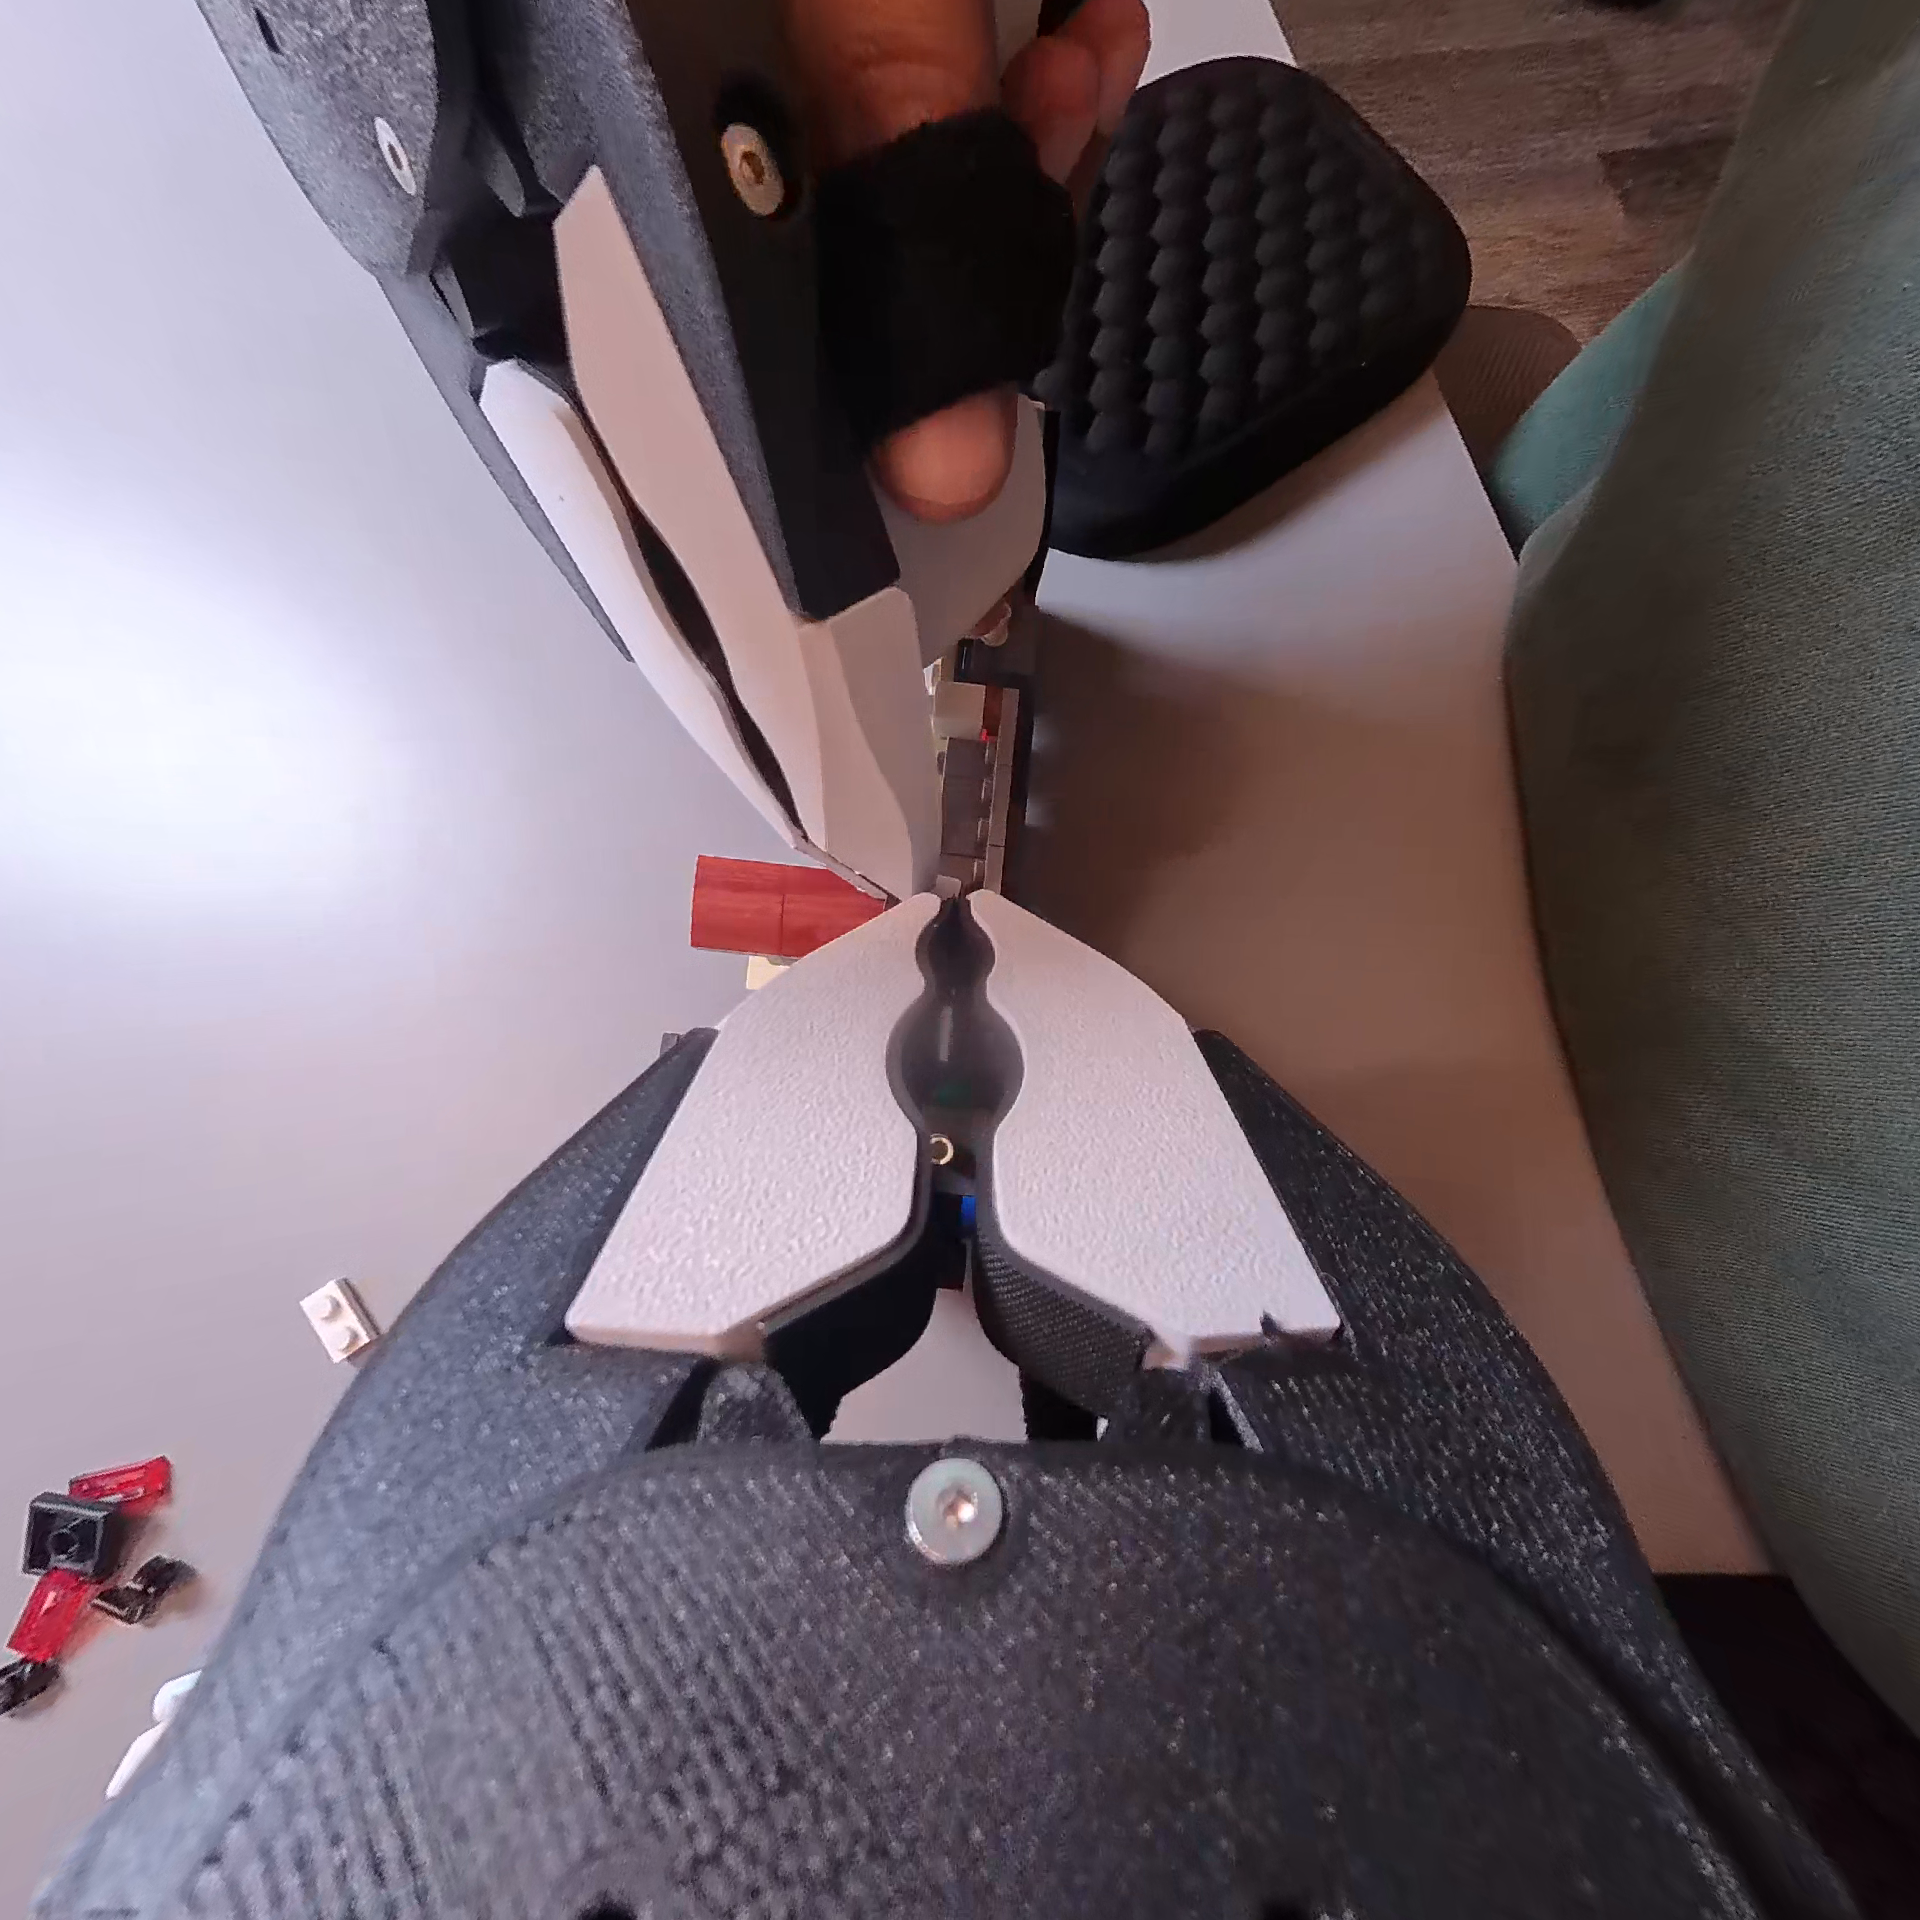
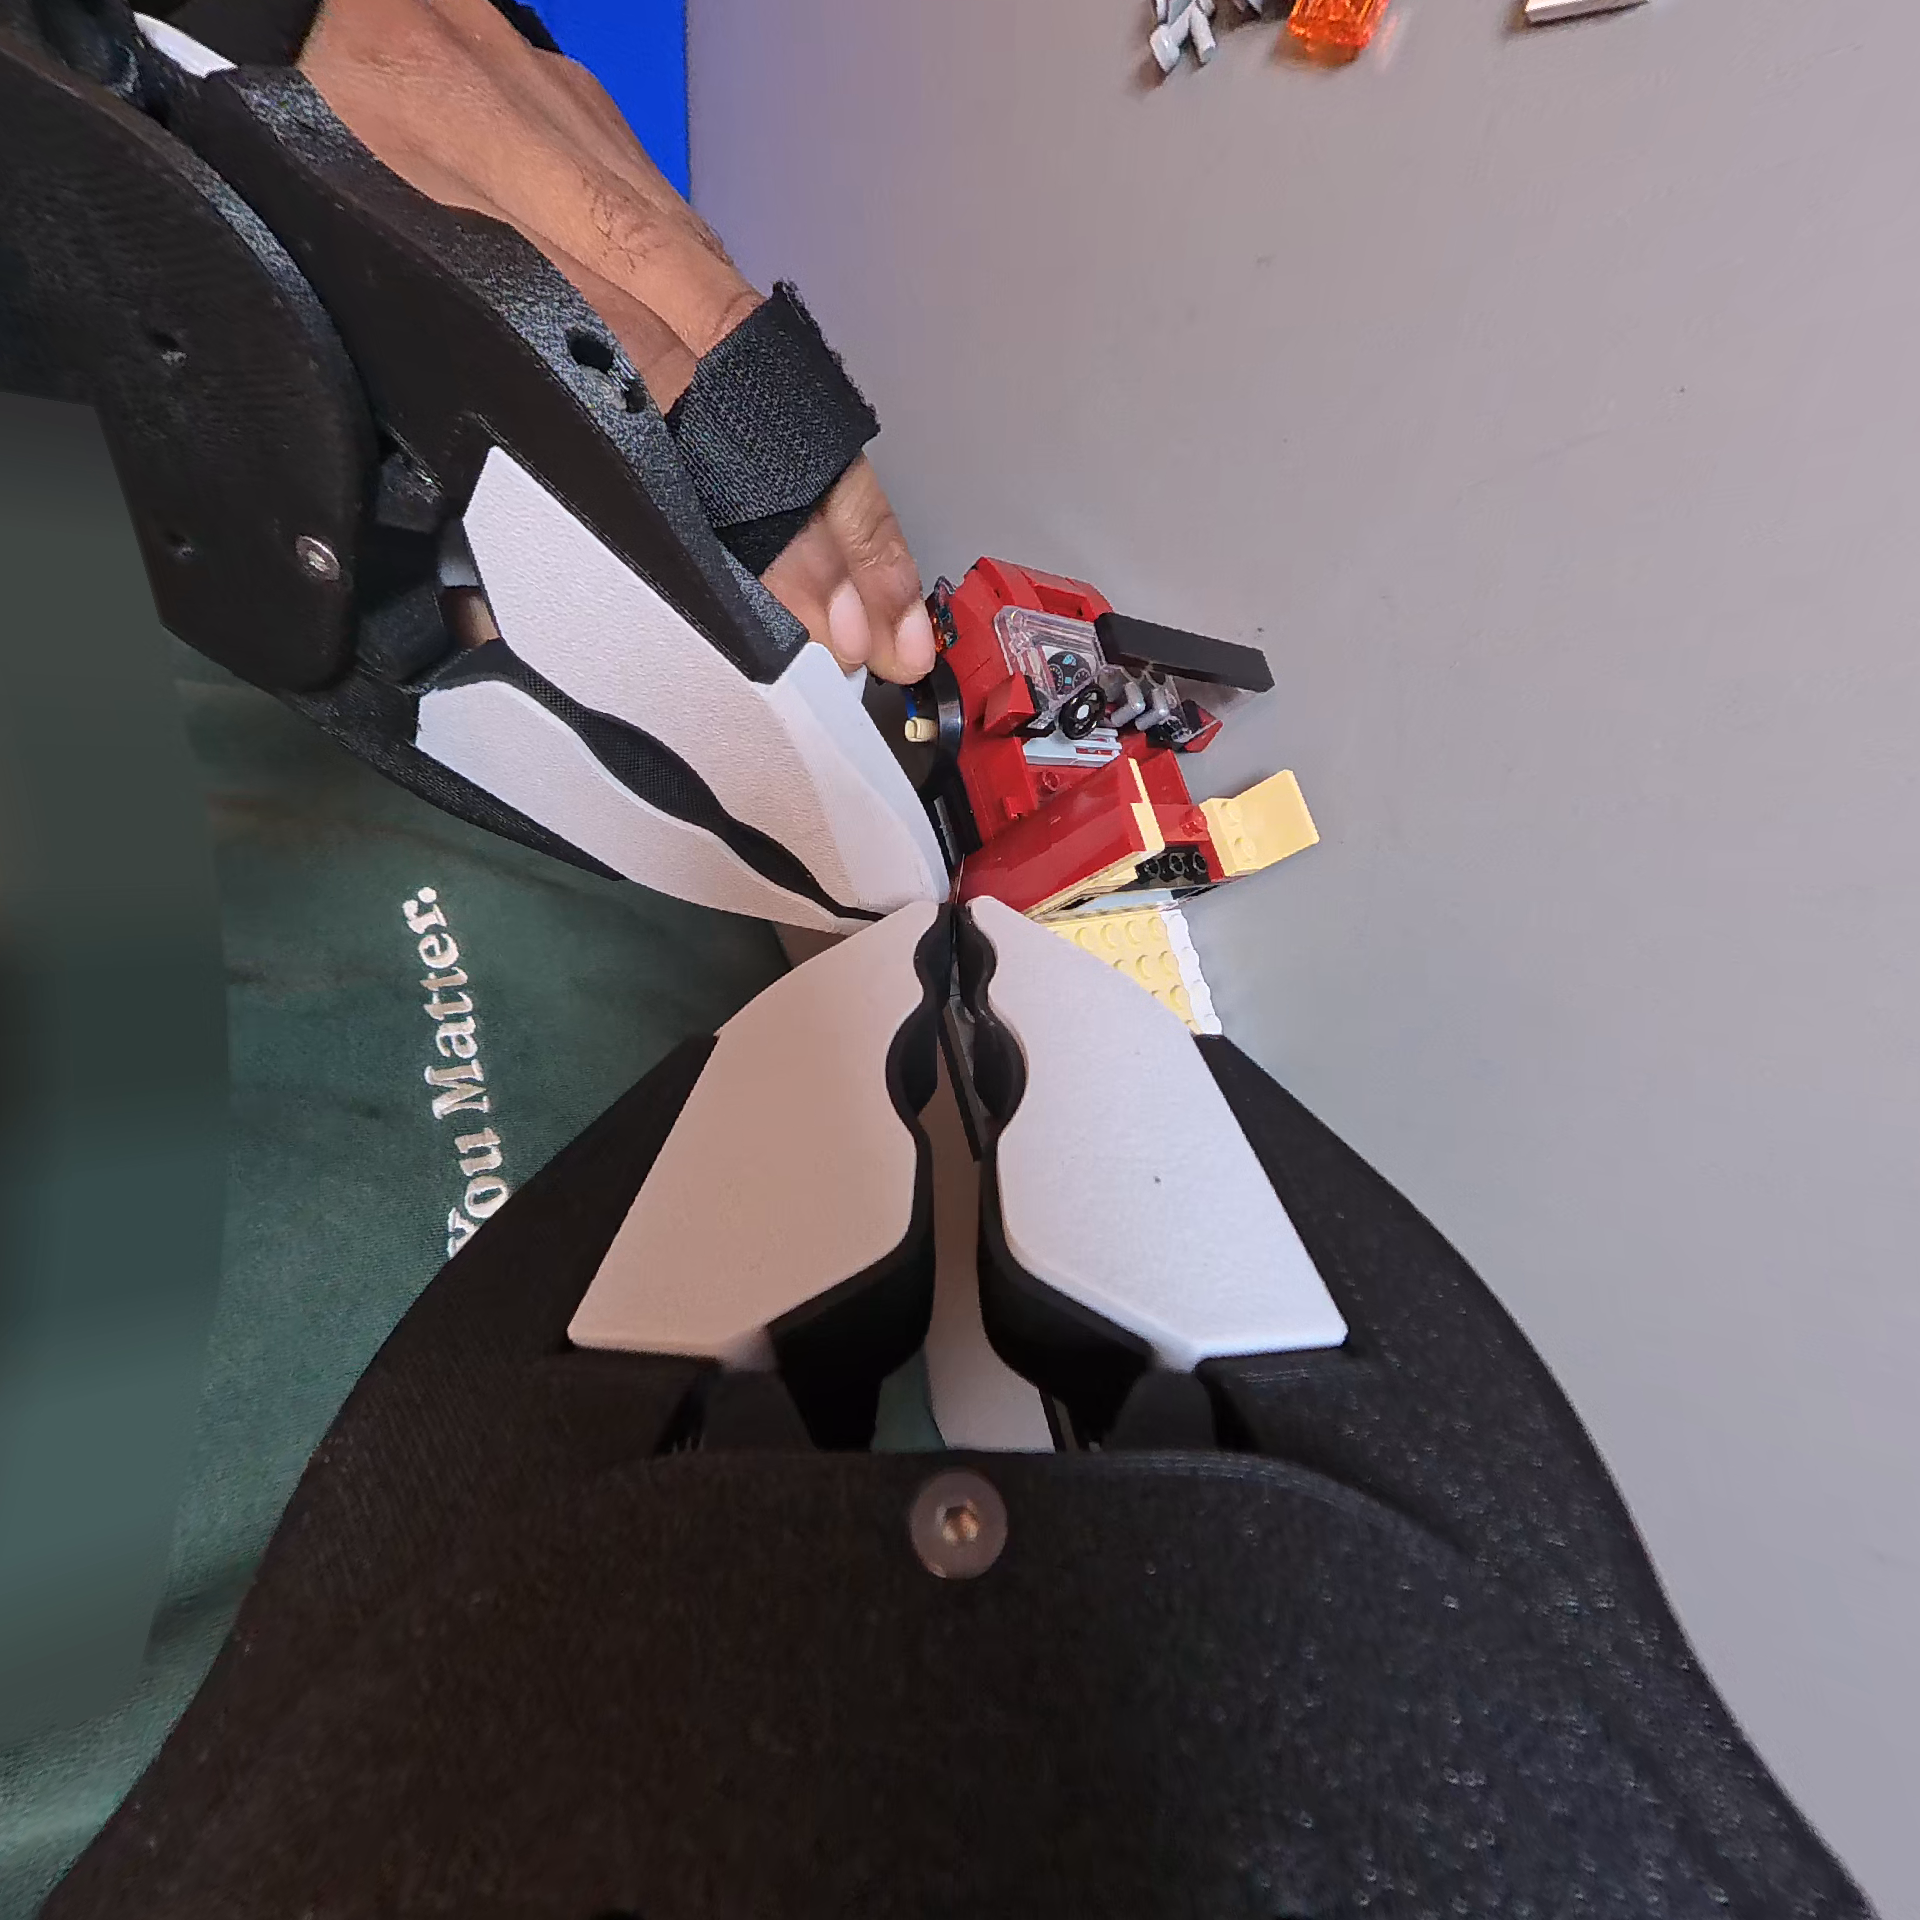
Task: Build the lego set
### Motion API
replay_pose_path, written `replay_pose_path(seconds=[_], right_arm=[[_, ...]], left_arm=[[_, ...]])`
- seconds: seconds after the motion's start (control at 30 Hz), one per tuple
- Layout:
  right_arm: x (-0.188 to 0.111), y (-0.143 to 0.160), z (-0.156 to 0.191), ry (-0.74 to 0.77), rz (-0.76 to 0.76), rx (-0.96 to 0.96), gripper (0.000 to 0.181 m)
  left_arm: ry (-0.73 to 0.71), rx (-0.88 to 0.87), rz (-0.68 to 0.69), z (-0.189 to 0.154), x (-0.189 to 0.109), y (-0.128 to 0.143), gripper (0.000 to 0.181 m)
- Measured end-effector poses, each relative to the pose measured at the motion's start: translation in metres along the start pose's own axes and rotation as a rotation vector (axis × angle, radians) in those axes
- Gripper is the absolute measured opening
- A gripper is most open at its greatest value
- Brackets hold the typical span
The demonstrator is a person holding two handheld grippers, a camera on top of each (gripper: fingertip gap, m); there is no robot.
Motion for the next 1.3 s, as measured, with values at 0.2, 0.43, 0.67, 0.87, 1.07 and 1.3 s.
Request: replay_pose_path(seconds=[0.2,0.43,0.67,0.87,1.07,1.3], right_arm=[[0.000,0.000,0.000,-0.017,0.001,0.014,0.002],[0.002,0.000,0.001,-0.034,0.005,0.018,0.000],[0.003,0.000,0.005,-0.037,0.022,-0.026,0.000],[0.002,0.001,0.015,-0.107,0.019,-0.107,0.000],[0.000,0.000,0.010,-0.056,0.023,-0.104,0.000],[0.003,-0.001,0.003,-0.017,0.036,-0.075,0.000]], left_arm=[[-0.037,0.070,-0.028,-0.001,-0.005,0.003,0.000],[-0.126,0.066,-0.110,0.002,-0.029,0.009,0.000],[-0.113,0.089,-0.048,-0.003,-0.024,0.021,0.000],[-0.105,0.101,-0.040,-0.006,-0.021,0.022,0.000],[-0.107,0.097,-0.041,-0.006,-0.020,0.022,0.000],[-0.106,0.093,-0.045,-0.006,-0.021,0.023,0.000]])
Point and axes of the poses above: each gripper's, where its closed fingertips meet, x out along the fingers, y out of its underside, z = x × y across the jaws, the point moved 10 cm from there along -x, back along the fingers, and after that the axes turned 15 degrees about -z, right-handed, at the moved point
